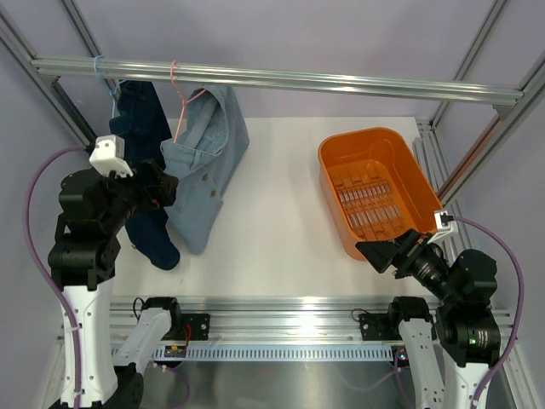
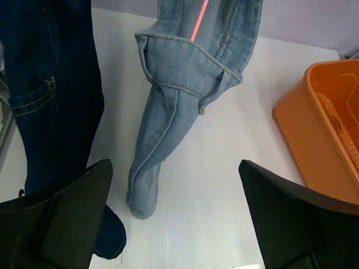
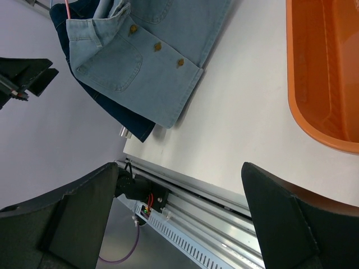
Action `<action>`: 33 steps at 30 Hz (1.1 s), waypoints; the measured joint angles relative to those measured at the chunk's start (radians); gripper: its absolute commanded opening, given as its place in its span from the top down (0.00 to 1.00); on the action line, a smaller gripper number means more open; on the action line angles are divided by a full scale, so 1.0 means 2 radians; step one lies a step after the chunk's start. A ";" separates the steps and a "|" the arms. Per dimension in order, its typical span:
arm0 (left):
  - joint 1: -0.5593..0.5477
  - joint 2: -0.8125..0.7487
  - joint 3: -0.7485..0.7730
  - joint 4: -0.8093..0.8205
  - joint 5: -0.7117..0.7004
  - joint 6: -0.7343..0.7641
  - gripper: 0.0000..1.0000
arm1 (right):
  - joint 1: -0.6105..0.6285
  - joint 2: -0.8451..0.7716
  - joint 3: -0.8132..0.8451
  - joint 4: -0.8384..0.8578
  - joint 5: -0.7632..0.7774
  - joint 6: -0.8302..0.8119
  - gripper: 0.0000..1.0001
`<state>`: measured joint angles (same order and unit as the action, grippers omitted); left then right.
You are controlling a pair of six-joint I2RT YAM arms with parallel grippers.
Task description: Remove the skirt from the hanger
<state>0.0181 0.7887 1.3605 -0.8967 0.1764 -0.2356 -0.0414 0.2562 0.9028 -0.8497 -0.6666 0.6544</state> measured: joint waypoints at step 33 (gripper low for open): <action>-0.064 0.096 -0.032 0.109 -0.077 0.064 1.00 | 0.000 0.000 0.000 0.007 -0.002 -0.002 0.01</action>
<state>-0.1104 0.9798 1.2972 -0.6785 0.0223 -0.1081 -0.0414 0.2562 0.9020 -0.8349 -0.6716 0.6502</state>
